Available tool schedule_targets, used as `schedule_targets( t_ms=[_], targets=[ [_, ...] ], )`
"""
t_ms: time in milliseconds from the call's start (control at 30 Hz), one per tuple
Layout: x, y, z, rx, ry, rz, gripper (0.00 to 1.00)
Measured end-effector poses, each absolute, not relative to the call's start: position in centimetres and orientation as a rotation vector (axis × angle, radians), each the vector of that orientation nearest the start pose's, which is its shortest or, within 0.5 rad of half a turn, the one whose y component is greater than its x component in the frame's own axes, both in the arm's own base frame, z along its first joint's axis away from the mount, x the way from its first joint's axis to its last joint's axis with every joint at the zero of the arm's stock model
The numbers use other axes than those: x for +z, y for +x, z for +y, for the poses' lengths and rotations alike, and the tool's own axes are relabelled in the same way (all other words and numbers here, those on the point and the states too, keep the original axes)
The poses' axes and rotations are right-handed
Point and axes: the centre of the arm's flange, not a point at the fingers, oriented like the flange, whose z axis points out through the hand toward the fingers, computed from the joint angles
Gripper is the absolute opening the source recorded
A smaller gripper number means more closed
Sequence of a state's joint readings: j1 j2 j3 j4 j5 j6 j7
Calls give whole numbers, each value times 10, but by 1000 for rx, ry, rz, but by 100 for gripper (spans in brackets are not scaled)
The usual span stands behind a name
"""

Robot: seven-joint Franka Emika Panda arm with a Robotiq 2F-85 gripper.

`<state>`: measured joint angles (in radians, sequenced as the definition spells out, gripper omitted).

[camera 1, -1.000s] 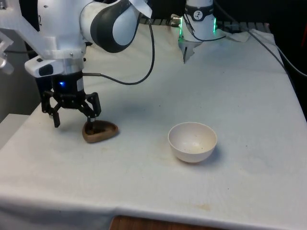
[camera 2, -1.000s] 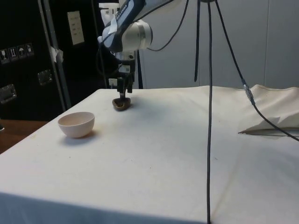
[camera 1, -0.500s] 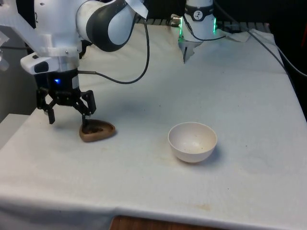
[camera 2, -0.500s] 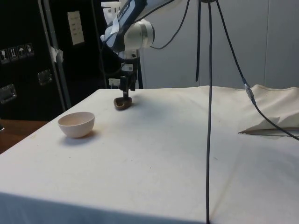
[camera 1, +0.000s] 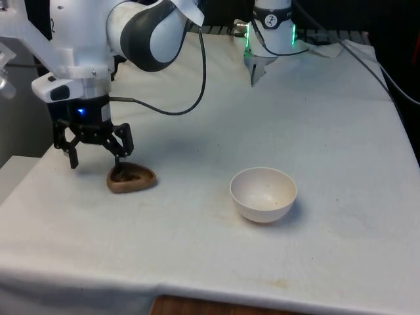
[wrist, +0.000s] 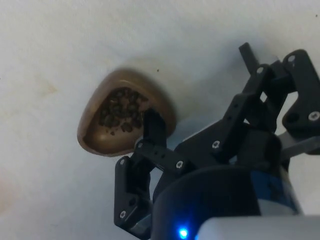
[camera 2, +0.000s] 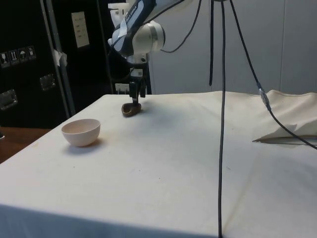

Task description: Pour the coffee beans from the cup into the bowl.

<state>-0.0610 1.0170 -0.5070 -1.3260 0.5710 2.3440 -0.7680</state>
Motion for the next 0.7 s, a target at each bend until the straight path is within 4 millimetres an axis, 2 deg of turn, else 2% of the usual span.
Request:
schedule_targets(
  t_ms=[433, 700],
  targets=[
    [172, 667, -307, -184, -3210, -89, 100],
    [172, 666, -305, -187, -3211, -91, 100]
  ],
)
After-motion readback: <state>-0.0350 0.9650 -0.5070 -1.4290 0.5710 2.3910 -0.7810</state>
